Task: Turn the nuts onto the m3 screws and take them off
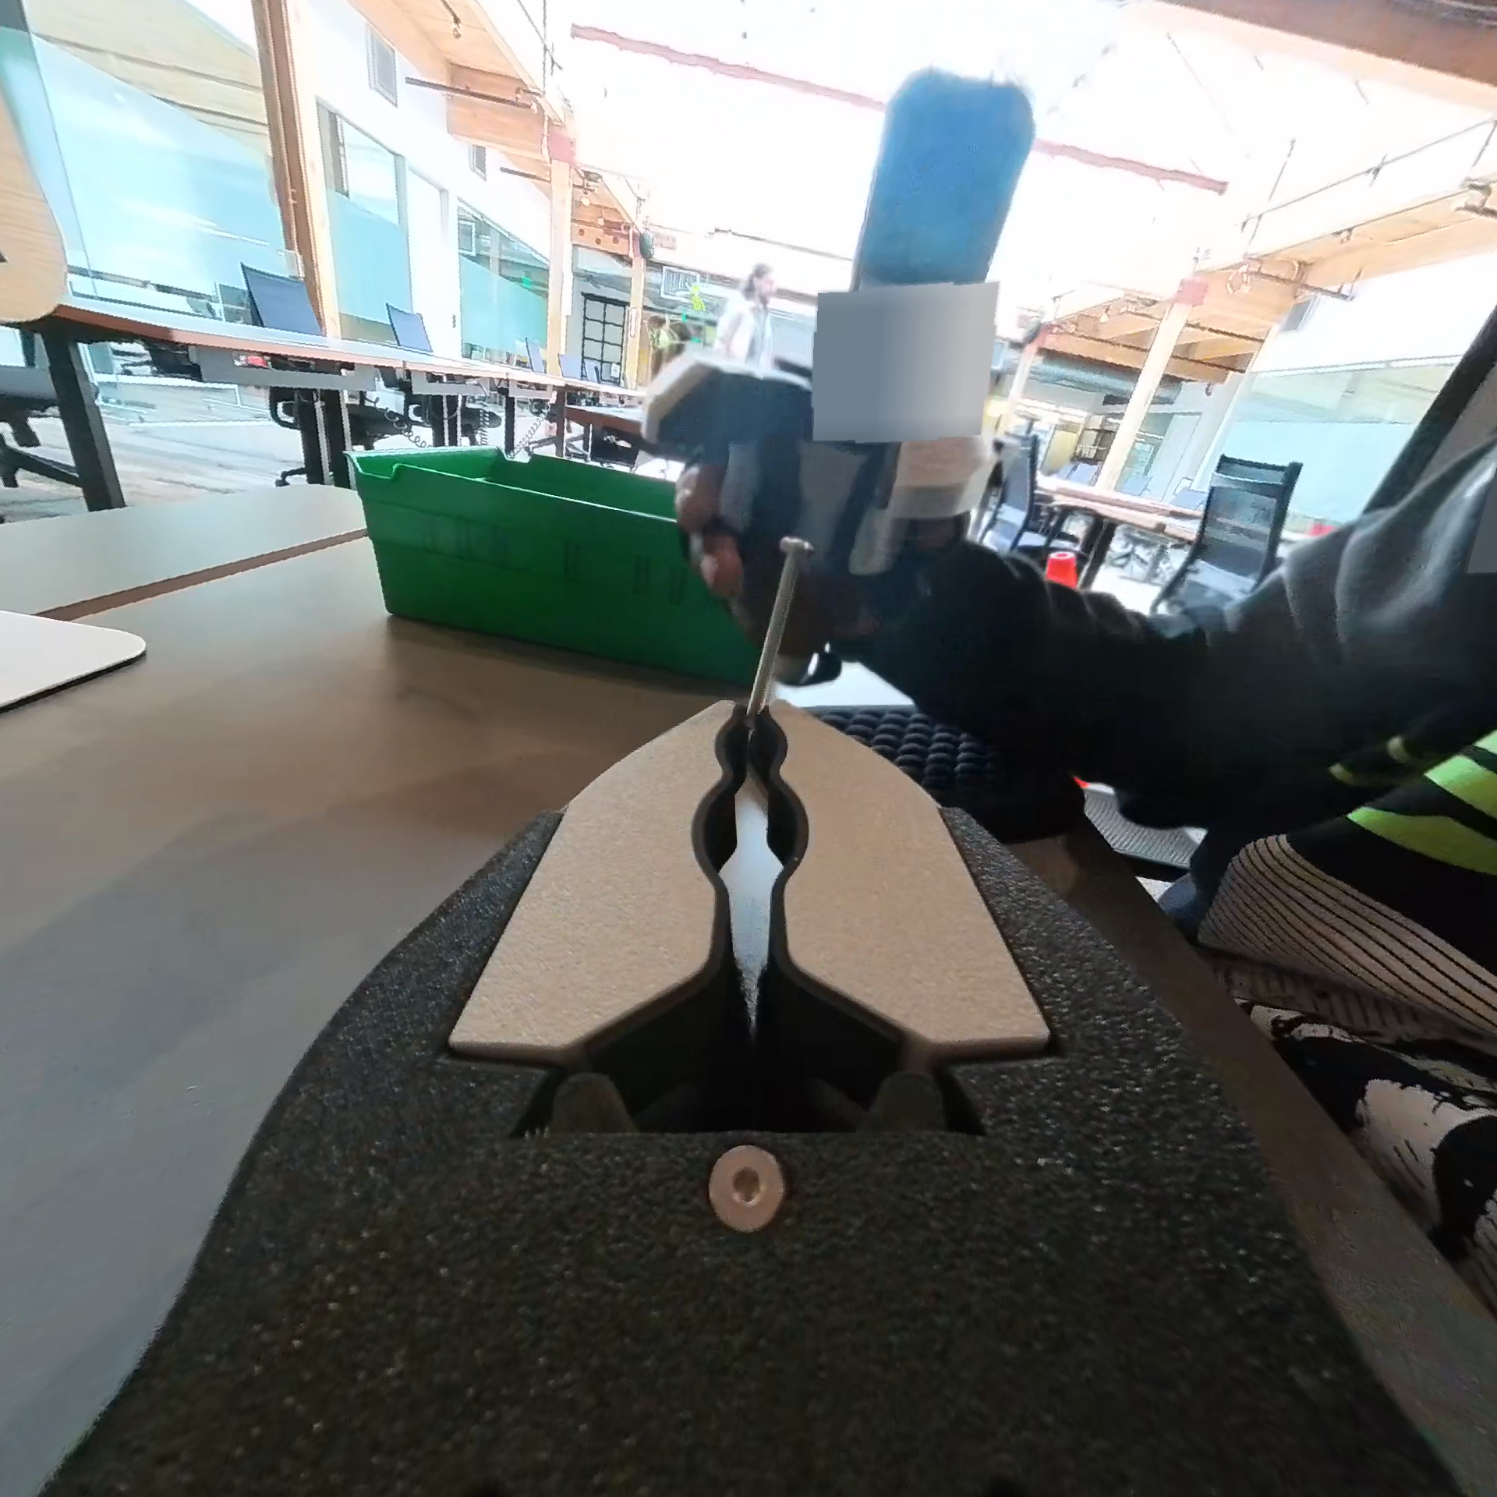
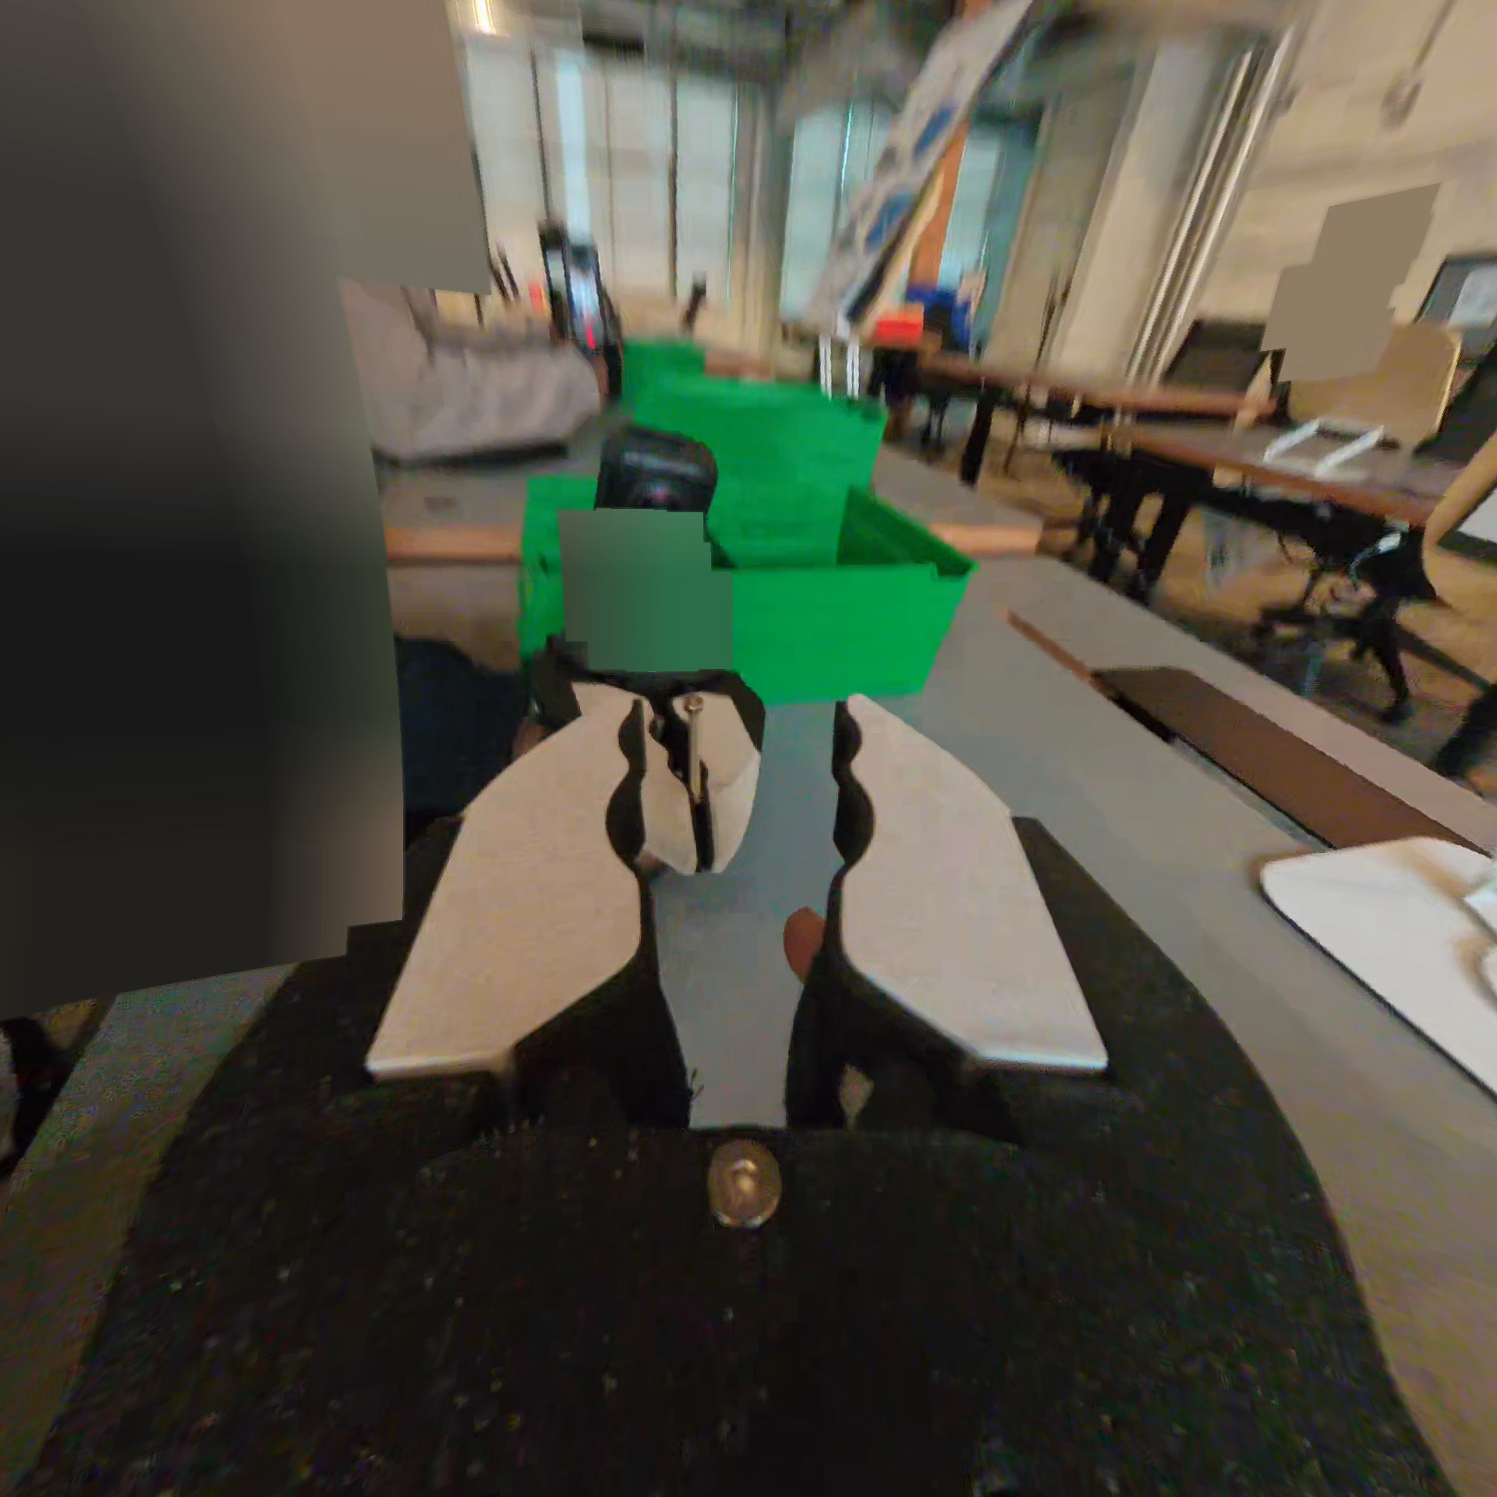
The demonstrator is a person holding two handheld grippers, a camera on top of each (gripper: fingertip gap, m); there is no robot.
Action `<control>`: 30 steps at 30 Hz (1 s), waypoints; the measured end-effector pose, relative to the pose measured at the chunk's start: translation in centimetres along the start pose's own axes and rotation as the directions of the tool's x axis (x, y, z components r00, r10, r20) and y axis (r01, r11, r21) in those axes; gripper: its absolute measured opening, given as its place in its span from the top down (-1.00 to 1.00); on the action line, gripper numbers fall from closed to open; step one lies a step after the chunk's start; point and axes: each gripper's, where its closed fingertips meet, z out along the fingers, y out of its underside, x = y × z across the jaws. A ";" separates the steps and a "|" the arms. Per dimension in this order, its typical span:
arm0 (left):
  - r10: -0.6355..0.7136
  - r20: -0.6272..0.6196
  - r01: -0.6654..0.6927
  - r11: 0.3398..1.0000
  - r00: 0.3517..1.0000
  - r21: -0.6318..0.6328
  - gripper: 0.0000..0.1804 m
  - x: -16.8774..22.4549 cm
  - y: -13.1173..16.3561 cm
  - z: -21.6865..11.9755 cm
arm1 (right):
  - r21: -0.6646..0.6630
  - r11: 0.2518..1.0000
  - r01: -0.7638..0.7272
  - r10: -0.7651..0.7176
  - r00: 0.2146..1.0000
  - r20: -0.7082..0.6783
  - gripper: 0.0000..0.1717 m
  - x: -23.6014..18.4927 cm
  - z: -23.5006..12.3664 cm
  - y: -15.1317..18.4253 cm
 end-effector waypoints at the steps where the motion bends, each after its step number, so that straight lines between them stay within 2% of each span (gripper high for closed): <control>1: -0.002 0.001 0.002 1.000 1.000 -0.001 0.99 0.0 0.0 0.0 | 0.074 0.997 -0.026 0.024 1.000 0.020 0.53 -0.3 0.0 -0.2; 3: -0.010 -0.001 0.010 1.000 1.000 0.001 0.99 -0.1 0.0 0.0 | 0.135 0.989 -0.058 0.050 0.997 0.060 0.57 -1.0 0.2 -0.3; 12: -0.018 0.001 0.018 1.000 1.000 -0.012 0.99 -0.1 0.2 0.1 | 0.031 0.999 -0.024 0.023 0.999 0.042 0.51 -1.8 2.1 1.3; 23: -0.046 0.043 0.046 0.999 0.998 0.012 0.99 -0.8 0.0 -0.2 | 0.030 1.000 0.000 0.000 1.000 0.006 0.81 -1.6 1.8 1.5; 30: -0.052 0.042 0.052 0.999 0.998 0.006 0.99 -0.9 0.0 -0.1 | 0.040 0.998 0.042 -0.040 0.998 -0.048 0.78 -1.1 2.4 1.3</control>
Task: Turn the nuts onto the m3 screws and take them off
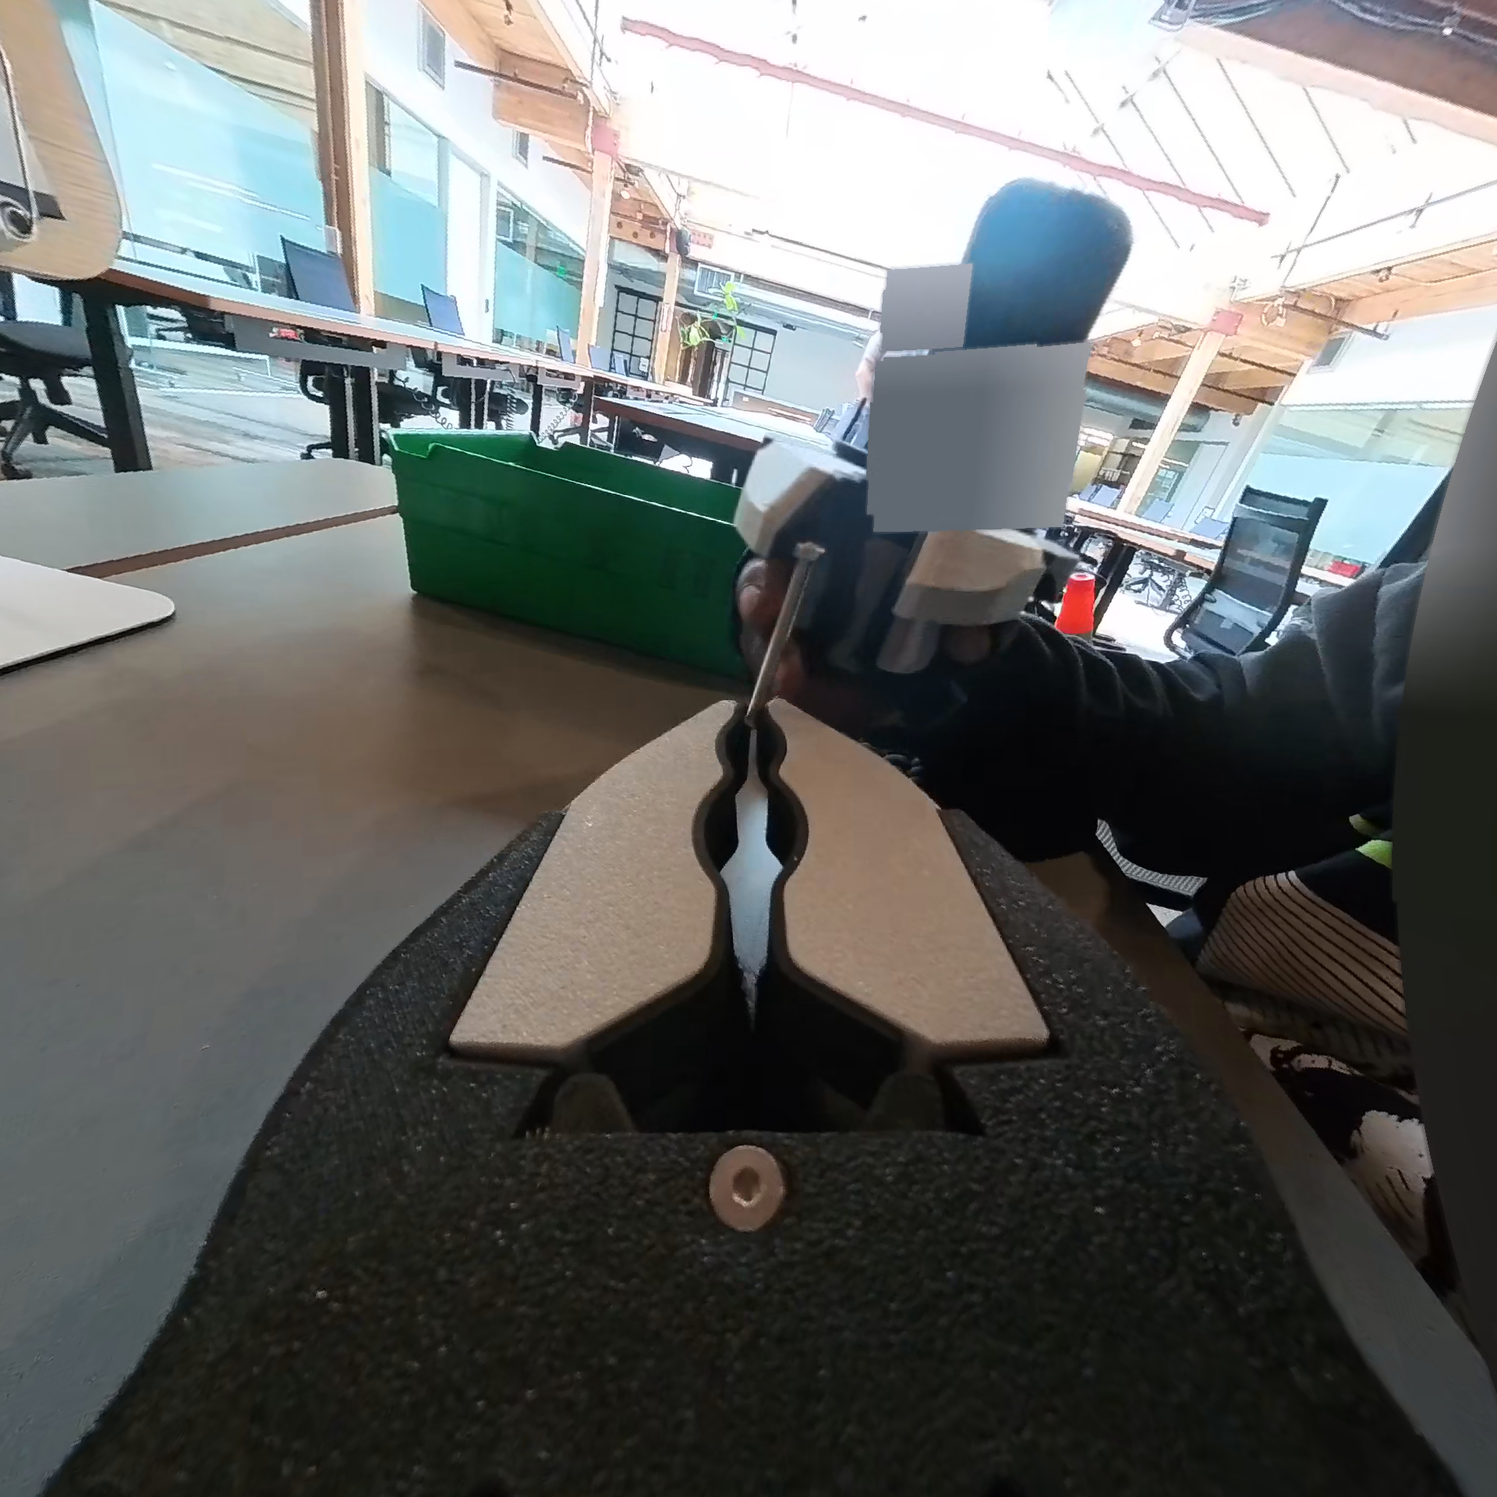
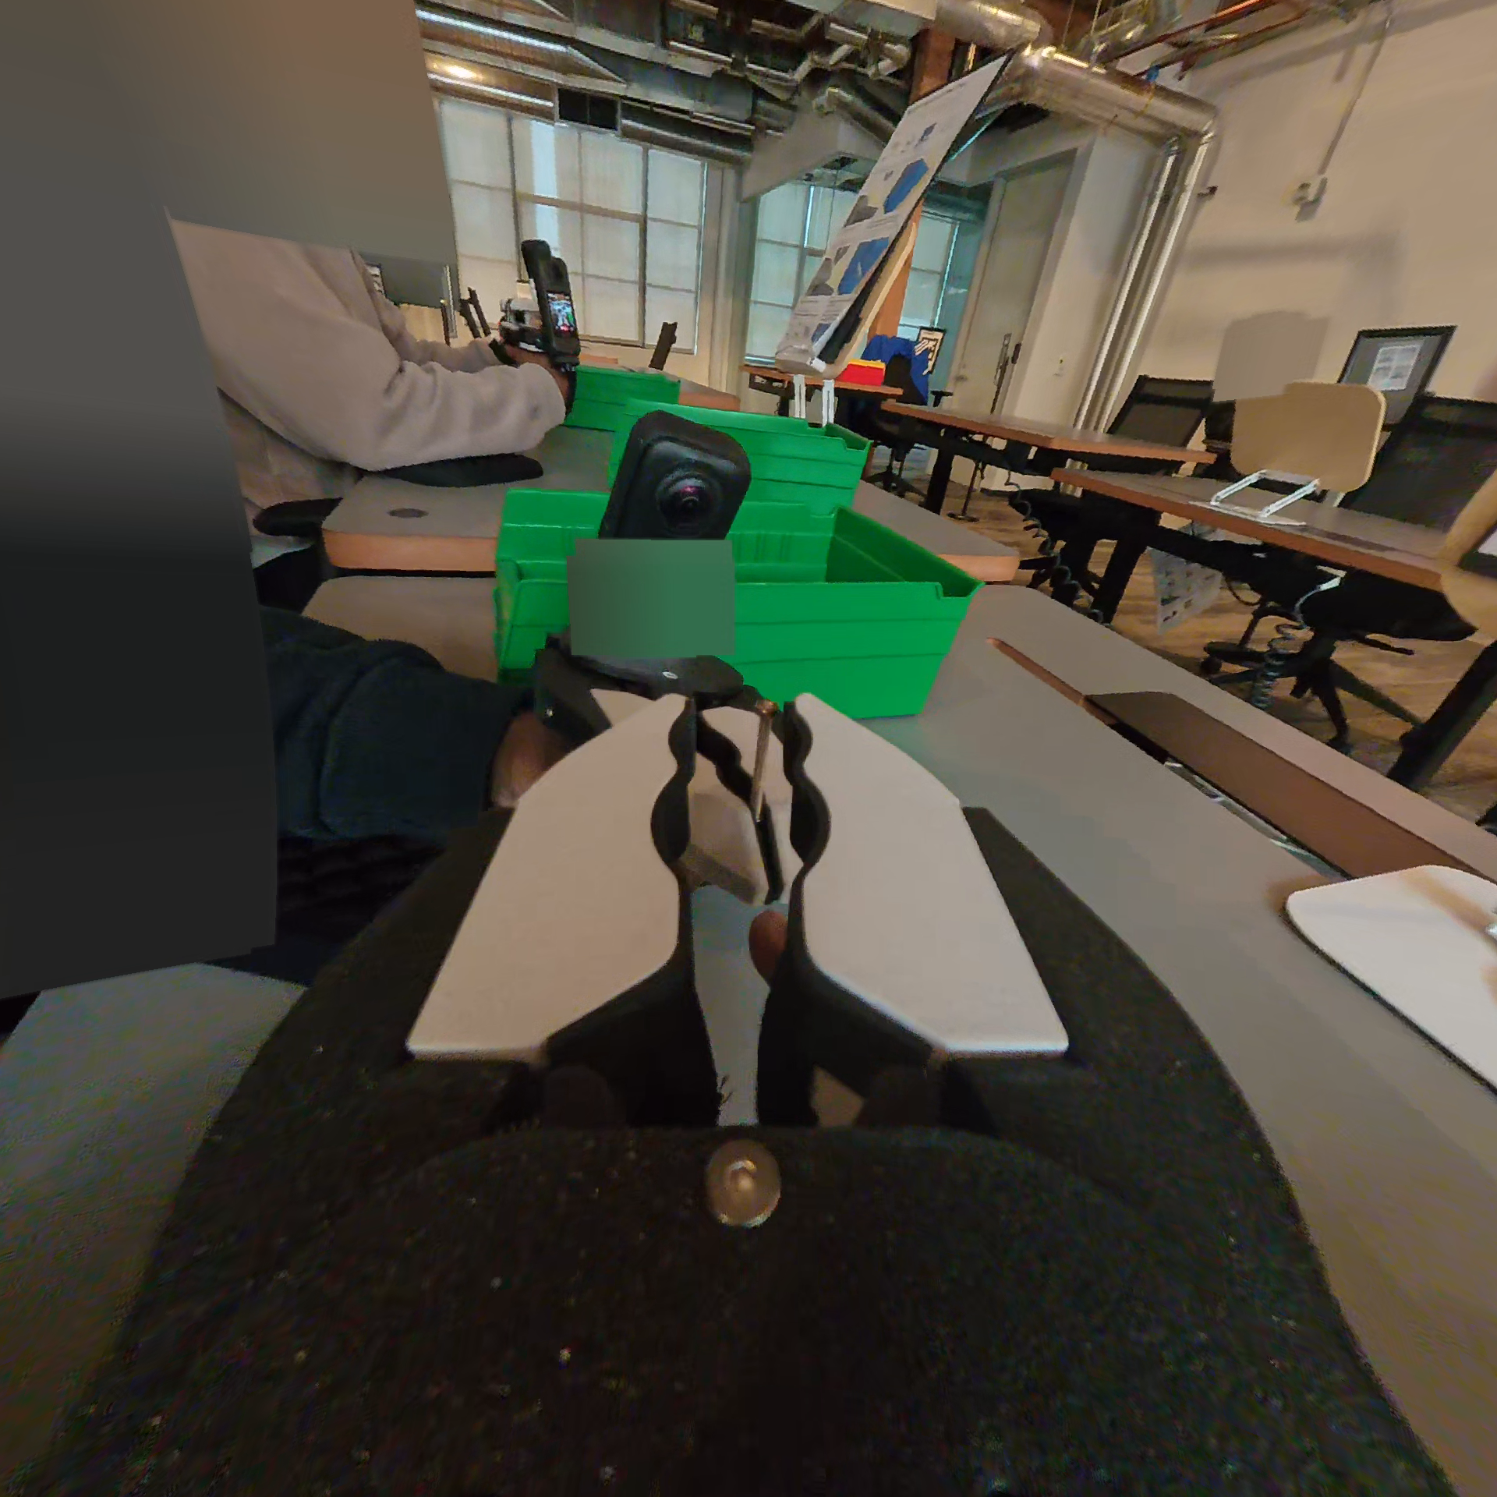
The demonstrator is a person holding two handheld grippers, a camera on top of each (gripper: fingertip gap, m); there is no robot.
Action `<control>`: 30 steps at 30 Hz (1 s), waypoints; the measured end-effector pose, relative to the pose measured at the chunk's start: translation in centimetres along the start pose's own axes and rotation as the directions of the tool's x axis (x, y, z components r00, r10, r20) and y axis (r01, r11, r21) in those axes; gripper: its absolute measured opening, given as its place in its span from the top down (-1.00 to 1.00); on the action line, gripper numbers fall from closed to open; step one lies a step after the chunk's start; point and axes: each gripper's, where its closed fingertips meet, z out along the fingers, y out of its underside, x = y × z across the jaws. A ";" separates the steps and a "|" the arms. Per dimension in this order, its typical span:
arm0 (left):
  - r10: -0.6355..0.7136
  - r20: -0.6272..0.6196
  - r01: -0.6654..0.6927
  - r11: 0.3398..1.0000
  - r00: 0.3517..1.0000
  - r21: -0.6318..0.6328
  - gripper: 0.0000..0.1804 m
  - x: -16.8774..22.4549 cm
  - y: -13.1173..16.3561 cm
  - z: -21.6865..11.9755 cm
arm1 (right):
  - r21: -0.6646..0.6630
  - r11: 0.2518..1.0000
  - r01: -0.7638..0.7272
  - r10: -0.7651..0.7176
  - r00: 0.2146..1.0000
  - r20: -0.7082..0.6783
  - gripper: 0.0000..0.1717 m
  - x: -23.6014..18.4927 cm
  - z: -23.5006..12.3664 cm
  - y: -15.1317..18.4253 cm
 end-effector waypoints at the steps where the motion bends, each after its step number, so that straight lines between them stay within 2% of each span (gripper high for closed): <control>1: -0.005 0.007 0.005 1.000 1.000 0.006 0.99 -0.1 -0.1 -0.1 | -0.007 1.000 0.007 -0.007 1.000 0.004 0.79 -0.1 0.1 0.1; 3: -0.013 0.023 0.013 1.000 1.000 0.018 0.99 -0.5 -0.2 -0.2 | -0.012 1.000 0.012 -0.012 1.000 0.007 0.87 -0.2 -0.2 0.0; 6: -0.019 0.025 0.018 1.000 1.000 0.022 0.99 -0.6 -0.3 -0.3 | 0.026 1.000 -0.007 0.007 1.000 -0.007 0.87 0.1 -0.7 -0.5; 9: -0.011 0.019 0.011 1.000 1.000 0.012 0.99 -0.4 -0.2 -0.2 | 0.018 1.000 0.005 -0.005 1.000 -0.025 0.76 0.5 -0.3 -0.3; 13: -0.014 0.022 0.014 1.000 1.000 0.014 0.99 -0.5 -0.2 -0.2 | -0.019 1.000 0.023 -0.024 1.000 -0.004 0.73 -0.1 0.3 0.3; 15: -0.022 0.029 0.022 1.000 0.999 0.022 0.99 -0.7 -0.3 -0.3 | -0.013 0.999 0.029 -0.029 1.000 0.003 0.86 -0.2 0.0 0.1; 17: -0.023 0.028 0.023 0.999 0.999 0.023 0.99 -0.7 -0.3 -0.3 | 0.013 1.000 0.009 -0.009 1.000 0.006 0.88 -0.2 -0.4 -0.3; 25: -0.013 0.017 0.012 1.000 1.000 0.007 0.99 -0.4 -0.1 -0.1 | -0.016 0.999 0.029 -0.029 0.999 -0.013 0.62 0.1 0.5 0.3; 30: -0.023 0.033 0.022 1.000 0.999 0.020 0.99 -0.7 -0.3 -0.3 | -0.017 0.999 0.035 -0.035 0.999 0.001 0.70 -0.2 0.3 0.2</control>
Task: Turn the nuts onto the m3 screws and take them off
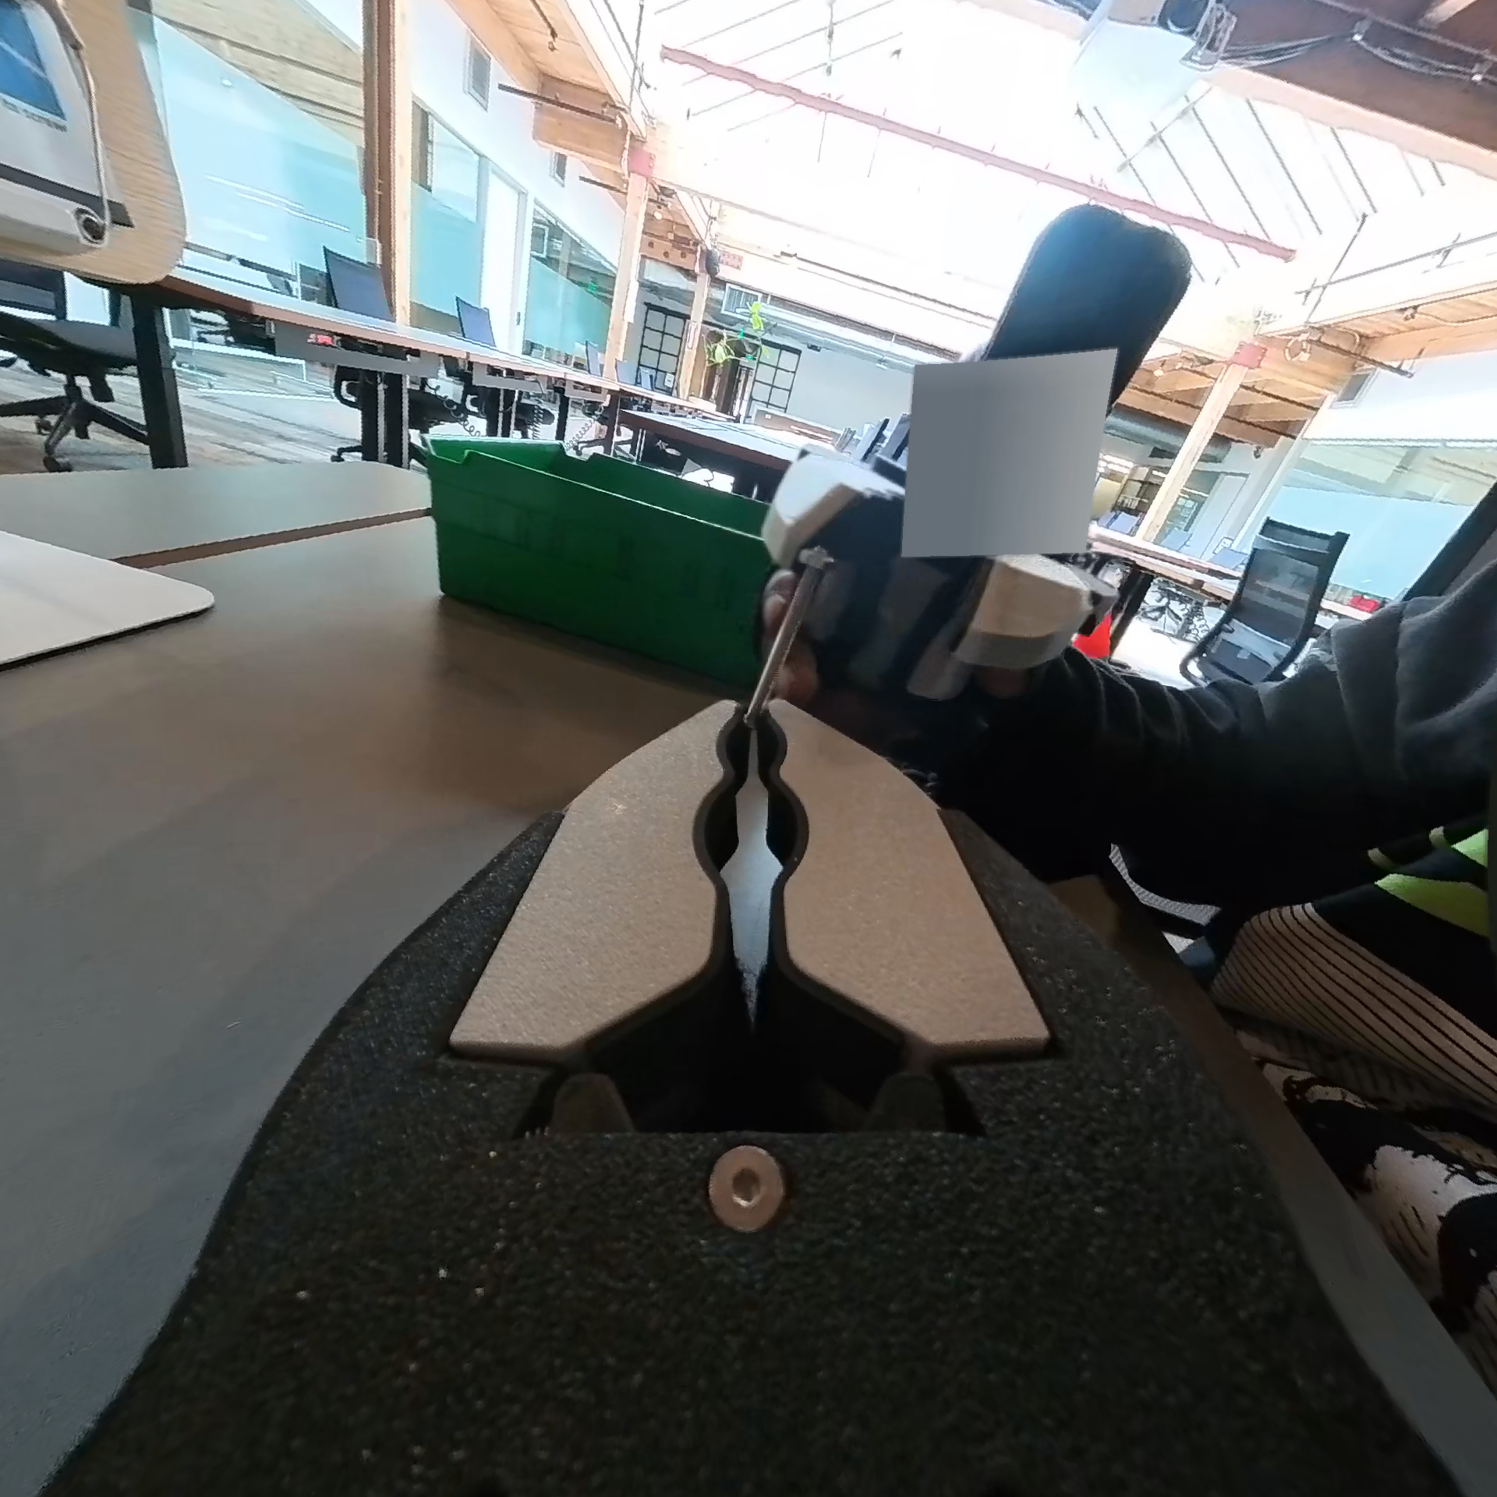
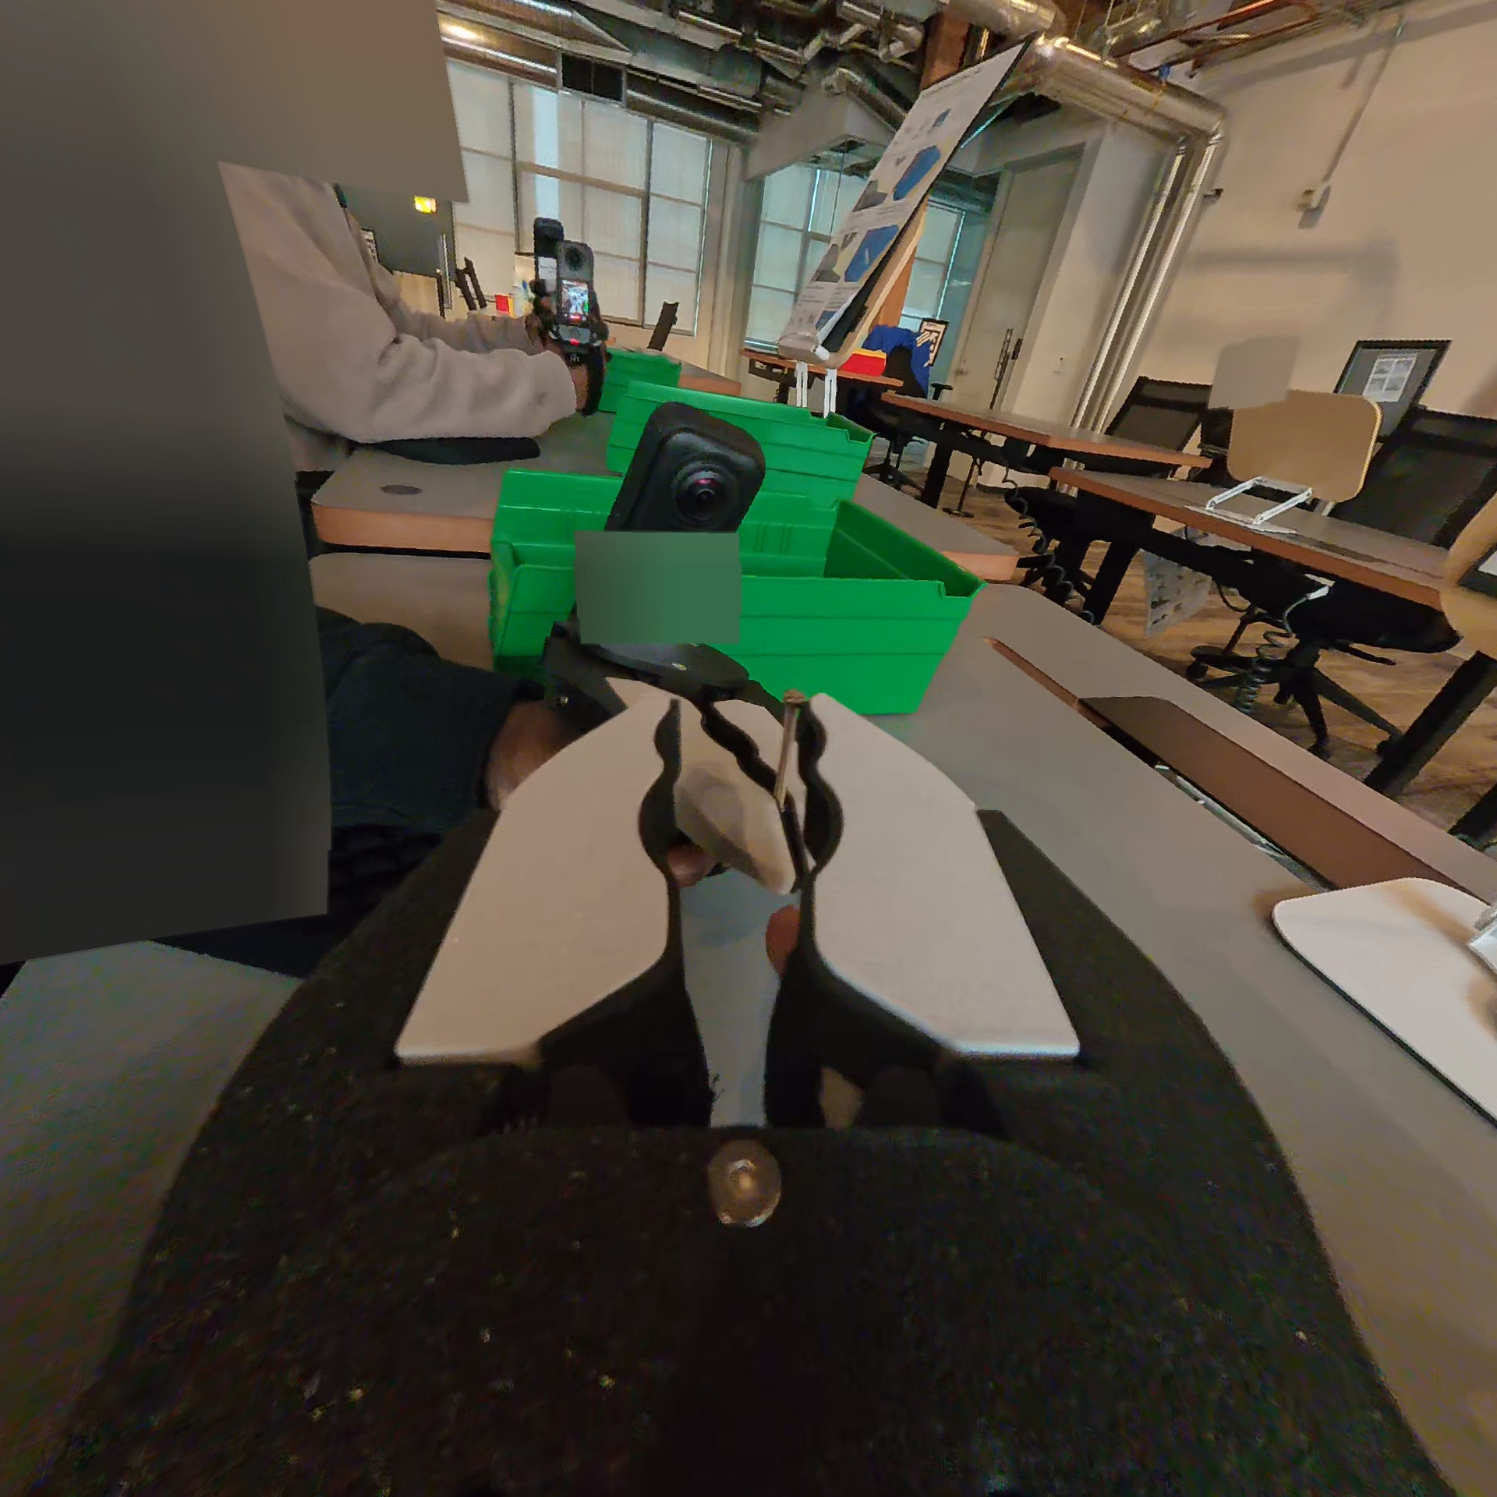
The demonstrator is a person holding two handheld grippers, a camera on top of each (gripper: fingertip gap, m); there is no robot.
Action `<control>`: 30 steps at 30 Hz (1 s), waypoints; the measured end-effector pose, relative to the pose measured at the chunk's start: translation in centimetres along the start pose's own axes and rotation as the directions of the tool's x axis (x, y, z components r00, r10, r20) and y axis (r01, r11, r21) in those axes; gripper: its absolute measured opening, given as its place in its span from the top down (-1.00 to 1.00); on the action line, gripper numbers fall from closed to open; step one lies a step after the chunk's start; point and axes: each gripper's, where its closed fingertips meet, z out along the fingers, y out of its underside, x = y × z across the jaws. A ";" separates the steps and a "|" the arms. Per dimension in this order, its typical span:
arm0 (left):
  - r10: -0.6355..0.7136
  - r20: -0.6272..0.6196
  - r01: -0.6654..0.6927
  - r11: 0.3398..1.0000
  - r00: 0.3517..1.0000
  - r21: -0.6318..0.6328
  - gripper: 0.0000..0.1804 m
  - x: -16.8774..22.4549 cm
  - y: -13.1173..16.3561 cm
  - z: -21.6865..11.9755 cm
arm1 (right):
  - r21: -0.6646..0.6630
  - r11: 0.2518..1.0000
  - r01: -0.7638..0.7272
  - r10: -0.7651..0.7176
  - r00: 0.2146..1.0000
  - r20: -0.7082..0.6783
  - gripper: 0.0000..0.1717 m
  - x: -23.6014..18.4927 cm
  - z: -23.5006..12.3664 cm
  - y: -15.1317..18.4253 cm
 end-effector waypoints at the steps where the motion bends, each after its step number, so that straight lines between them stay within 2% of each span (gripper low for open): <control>1: -0.003 0.005 0.003 1.000 1.000 0.003 0.99 -0.1 0.0 -0.1 | 0.002 1.000 -0.002 0.002 1.000 0.005 0.78 -0.1 -0.2 -0.1; 6: -0.003 0.005 0.003 1.000 1.000 0.002 0.99 -0.1 0.0 -0.1 | 0.025 1.000 -0.018 0.018 1.000 -0.003 0.82 0.2 -0.7 -0.3; 10: 0.005 -0.008 -0.005 1.000 1.000 -0.006 0.99 0.1 0.1 0.0 | 0.012 1.000 -0.005 0.005 1.000 -0.013 0.61 0.3 -0.1 0.1; 16: 0.004 -0.010 -0.004 1.000 1.000 -0.008 0.99 0.2 0.1 0.0 | 0.013 1.000 0.005 -0.005 1.000 0.008 0.54 -0.1 0.4 0.0; 20: 0.002 -0.005 -0.002 1.000 1.000 -0.005 0.99 0.1 0.1 0.0 | 0.008 1.000 0.011 -0.011 1.000 0.011 0.60 -0.3 0.3 0.1; 23: -0.005 0.005 0.005 1.000 1.000 0.006 0.99 -0.1 -0.1 -0.1 | 0.008 1.000 0.008 -0.008 1.000 0.008 0.87 -0.1 -0.5 0.0; 24: -0.006 0.005 0.006 1.000 1.000 0.008 0.99 -0.1 -0.1 -0.1 | 0.020 1.000 -0.001 0.001 1.000 0.017 0.90 -0.3 -0.7 -0.2; 27: -0.004 0.003 0.004 1.000 1.000 0.003 0.99 0.0 0.0 -0.1 | 0.022 1.000 -0.006 0.006 1.000 0.007 0.90 0.0 -0.9 -0.2; 30: -0.001 -0.001 0.001 1.000 1.000 0.004 0.99 0.0 -0.1 -0.1 | 0.020 1.000 0.003 -0.003 1.000 -0.008 0.77 0.2 -0.6 0.1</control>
